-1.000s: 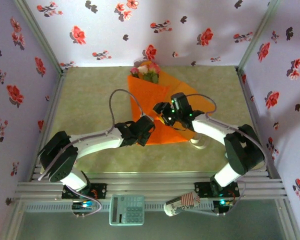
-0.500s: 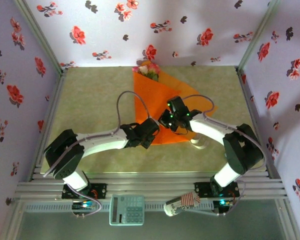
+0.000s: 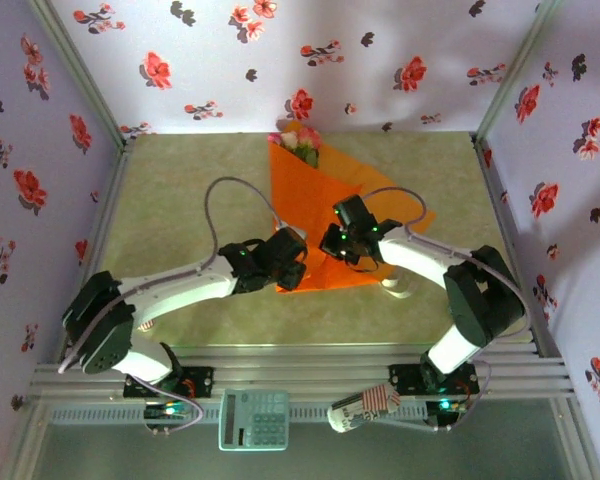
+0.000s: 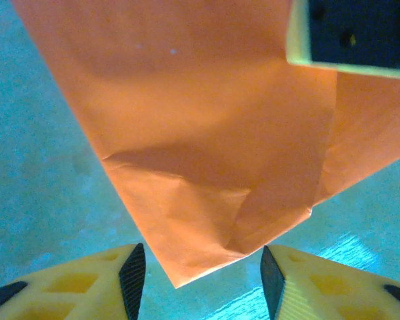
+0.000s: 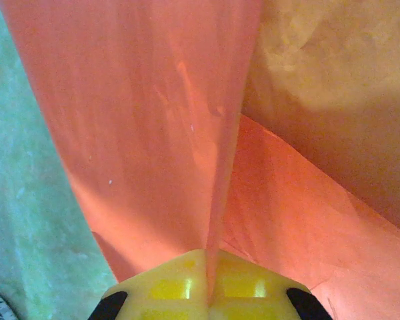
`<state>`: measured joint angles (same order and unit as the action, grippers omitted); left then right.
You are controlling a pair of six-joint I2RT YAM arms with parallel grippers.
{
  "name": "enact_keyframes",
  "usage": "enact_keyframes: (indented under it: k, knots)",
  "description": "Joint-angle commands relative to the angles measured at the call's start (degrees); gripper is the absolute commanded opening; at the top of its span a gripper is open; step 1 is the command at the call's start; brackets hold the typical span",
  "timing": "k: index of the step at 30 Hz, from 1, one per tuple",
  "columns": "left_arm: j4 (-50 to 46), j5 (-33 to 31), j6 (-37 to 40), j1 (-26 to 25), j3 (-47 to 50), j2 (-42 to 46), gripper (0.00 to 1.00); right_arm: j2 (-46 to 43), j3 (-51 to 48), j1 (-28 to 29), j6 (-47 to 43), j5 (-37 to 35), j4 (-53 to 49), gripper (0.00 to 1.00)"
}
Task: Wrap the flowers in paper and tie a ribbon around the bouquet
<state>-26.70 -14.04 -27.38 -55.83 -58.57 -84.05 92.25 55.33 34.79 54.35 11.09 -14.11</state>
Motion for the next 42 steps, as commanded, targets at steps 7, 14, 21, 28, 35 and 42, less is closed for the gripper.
enact_keyframes:
  k: [7,14,21,28,35,42]
  knots:
    - [5.87,21.12,-18.63,11.0,0.85,-4.18,0.33,2.54,-0.58,0.54,-3.93,-1.38,0.3,0.0]
    - [5.43,26.65,-21.11,11.51,-1.29,-10.34,0.28,4.82,0.19,1.36,-6.5,-2.02,-0.34,0.0]
    - [5.77,27.05,-23.06,11.48,0.09,-13.23,0.24,5.77,0.57,1.48,-6.89,-2.96,-1.18,0.0]
    - [5.61,28.01,-22.92,11.34,0.2,-15.71,0.23,5.65,0.12,1.51,-7.23,-4.67,-2.32,0.0]
    - [6.0,27.85,-22.4,11.24,1.17,-16.93,0.2,6.31,1.04,1.43,-6.77,-5.02,-3.31,0.0]
    - [2.92,26.46,-21.96,10.96,-0.58,-15.71,0.23,6.94,1.17,1.19,-6.81,-5.42,-4.79,0.0]
